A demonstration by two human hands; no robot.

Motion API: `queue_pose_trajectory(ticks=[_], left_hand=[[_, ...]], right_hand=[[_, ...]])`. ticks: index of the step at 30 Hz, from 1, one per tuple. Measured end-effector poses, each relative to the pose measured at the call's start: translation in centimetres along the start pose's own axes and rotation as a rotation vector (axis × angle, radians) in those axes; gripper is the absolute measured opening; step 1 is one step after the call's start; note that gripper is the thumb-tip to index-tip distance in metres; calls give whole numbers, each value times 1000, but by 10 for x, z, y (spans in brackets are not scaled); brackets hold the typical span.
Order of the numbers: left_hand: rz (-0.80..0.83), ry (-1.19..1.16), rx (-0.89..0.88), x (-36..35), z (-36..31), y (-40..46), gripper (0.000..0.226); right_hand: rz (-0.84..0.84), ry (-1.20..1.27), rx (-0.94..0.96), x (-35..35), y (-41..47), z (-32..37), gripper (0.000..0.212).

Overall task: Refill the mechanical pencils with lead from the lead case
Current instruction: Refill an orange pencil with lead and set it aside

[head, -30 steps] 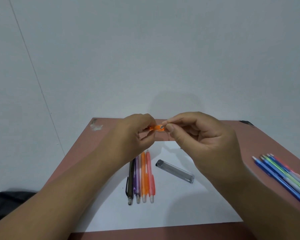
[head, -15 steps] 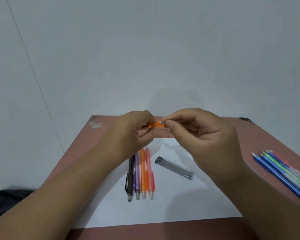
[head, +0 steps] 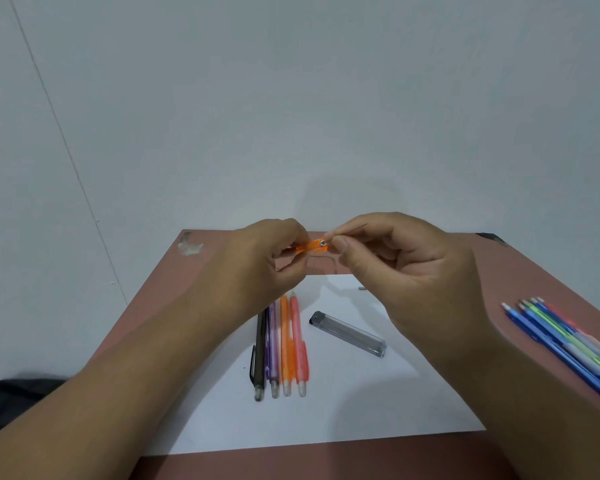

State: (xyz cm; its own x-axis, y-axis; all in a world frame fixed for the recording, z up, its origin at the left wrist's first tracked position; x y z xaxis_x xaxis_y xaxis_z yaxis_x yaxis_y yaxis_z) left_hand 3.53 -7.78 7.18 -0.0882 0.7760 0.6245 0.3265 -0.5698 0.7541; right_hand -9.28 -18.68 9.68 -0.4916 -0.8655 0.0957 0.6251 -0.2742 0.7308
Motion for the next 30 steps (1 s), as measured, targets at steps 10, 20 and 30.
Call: queue_pose_trajectory(ticks=[10, 20, 30], left_hand=[[-25, 8, -8, 3, -3, 1, 4], [-35, 57, -21, 7, -8, 1, 6], [-23, 38, -3, 4, -2, 1, 4]], right_hand=[[4, -41, 31, 0, 1, 3, 18], [-6, -25, 24, 2, 2, 3, 19], [-23, -27, 18, 3, 2, 1, 19]])
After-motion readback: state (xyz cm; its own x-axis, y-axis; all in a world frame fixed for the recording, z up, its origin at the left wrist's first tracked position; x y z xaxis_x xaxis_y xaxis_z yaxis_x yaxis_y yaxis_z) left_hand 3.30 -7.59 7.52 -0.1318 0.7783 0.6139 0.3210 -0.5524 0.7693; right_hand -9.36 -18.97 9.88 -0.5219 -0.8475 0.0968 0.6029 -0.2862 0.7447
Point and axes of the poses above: each hand's wrist, its own y-axis towards the middle knuckle, its own x-axis out of the back of the hand, z = x × y, the point moved 8 cm from there along y, towards the middle knuckle, and after that the axes turned 3 degrees about y, right-handed, at the moved point
